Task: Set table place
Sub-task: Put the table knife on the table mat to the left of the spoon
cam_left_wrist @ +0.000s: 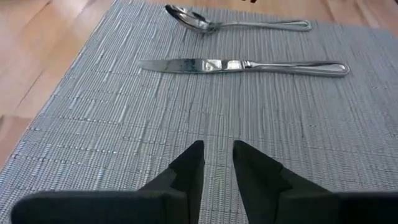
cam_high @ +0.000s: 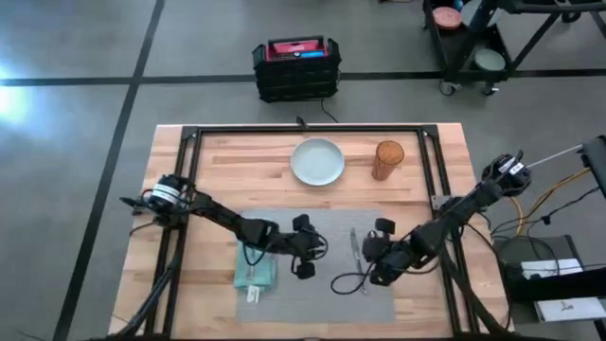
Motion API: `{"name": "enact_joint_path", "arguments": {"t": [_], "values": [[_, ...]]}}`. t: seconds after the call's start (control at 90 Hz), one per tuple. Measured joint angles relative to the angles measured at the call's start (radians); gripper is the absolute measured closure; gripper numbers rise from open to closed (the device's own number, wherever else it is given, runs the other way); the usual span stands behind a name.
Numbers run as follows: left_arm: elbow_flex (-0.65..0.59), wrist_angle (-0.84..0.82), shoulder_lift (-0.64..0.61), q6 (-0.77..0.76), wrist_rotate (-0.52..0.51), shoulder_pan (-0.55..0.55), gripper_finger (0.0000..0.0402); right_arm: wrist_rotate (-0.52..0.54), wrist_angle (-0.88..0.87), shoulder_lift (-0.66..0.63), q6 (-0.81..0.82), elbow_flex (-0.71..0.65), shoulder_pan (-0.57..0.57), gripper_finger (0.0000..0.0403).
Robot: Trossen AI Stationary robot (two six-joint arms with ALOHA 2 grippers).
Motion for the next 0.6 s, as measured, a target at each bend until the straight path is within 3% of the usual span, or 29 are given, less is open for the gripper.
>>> {"name": "enact_joint_path", "arguments": {"t": [0.333, 0.6], "values": [[0.001, 0.014, 0.002, 0.024, 0.000, 0.001, 0.0329, -0.085, 0.125, 0.127, -0.222, 0.000, -0.130, 0.0389], [0.002, 0.014, 0.002, 0.027, 0.000, -0.002, 0.0329, -0.115, 0.140, 0.169, -0.229, 0.000, -0.165, 0.0389]]}}
